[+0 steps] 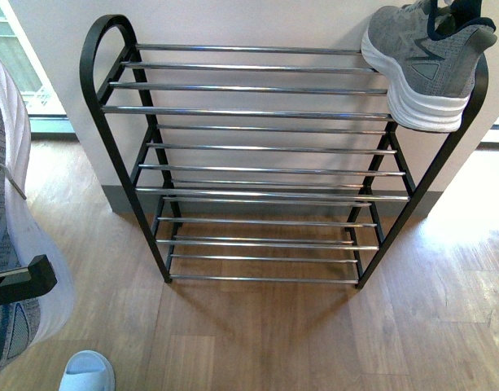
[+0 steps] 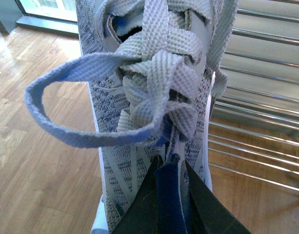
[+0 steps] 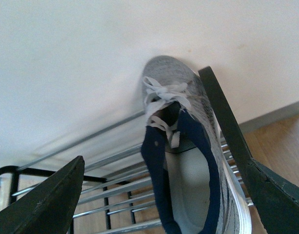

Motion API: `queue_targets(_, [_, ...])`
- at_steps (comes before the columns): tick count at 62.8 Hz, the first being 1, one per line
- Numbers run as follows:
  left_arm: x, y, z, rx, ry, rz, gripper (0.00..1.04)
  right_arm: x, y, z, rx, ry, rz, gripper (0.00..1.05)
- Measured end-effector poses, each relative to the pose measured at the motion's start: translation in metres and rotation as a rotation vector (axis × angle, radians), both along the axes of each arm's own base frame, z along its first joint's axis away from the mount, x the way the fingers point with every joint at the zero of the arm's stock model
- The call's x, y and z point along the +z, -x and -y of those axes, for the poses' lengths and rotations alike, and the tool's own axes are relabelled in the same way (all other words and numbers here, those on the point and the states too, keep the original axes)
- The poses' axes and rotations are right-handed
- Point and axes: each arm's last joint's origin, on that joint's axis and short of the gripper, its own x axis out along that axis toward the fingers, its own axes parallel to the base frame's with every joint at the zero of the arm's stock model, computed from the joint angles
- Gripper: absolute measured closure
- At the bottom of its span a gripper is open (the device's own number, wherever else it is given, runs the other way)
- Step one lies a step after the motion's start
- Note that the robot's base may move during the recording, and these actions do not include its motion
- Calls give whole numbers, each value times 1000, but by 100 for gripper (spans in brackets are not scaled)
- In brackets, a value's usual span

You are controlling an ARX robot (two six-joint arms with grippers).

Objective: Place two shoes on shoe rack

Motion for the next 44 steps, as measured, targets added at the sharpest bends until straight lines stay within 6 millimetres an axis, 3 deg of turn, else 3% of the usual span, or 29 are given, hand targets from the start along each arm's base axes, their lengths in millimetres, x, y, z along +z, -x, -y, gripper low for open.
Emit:
queue_targets(12, [0,0,0,0,0,0,102,23,54,3,145,33,207,9])
queue_targets(20, [0,0,0,0,0,0,102,27,93,7,235,118,324,9])
queue_targets(27, [0,0,0,0,0,0,102,15,140,19,280,247,396,9])
queue_targets(33, [0,0,0,0,0,0,102,-2,165,33,239,300,413,9])
queue_targets(44, [0,0,0,0,0,0,102,-25,184,51,149,336,402,9])
